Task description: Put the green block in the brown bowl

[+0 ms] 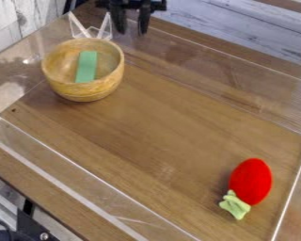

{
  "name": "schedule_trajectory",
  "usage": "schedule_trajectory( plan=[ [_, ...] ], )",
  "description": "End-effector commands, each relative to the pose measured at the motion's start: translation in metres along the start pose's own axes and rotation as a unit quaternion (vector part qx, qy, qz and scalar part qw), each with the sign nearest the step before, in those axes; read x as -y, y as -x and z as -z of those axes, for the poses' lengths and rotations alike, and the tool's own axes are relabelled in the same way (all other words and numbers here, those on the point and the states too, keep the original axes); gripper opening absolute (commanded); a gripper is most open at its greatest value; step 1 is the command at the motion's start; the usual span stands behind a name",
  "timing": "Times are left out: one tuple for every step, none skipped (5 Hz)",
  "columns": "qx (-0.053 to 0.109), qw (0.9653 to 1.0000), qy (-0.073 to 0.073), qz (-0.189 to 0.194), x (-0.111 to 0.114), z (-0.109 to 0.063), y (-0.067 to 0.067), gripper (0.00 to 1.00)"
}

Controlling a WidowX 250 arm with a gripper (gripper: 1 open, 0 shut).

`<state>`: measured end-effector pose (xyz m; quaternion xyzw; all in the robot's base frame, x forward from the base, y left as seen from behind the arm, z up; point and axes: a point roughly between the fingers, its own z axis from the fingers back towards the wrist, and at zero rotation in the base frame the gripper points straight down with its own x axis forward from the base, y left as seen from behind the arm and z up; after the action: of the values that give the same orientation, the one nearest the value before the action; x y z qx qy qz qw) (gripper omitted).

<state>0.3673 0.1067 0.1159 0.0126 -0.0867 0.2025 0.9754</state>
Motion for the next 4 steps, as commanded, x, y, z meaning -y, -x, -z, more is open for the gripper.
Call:
schedule_trajectory(
  plan=[
    [0.026, 0.9997, -0.005, -0.001, 0.003, -0.010, -0.009, 1.00],
    [0.015, 0.9997, 0.004, 0.018, 0.009, 0.000, -0.003, 1.00],
    [0.004, 0.9992, 0.012, 0.037, 0.010, 0.010, 0.010, 1.00],
    [-0.003, 0.9979, 0.027, 0.059, 0.016, 0.013, 0.024, 1.00]
  ],
)
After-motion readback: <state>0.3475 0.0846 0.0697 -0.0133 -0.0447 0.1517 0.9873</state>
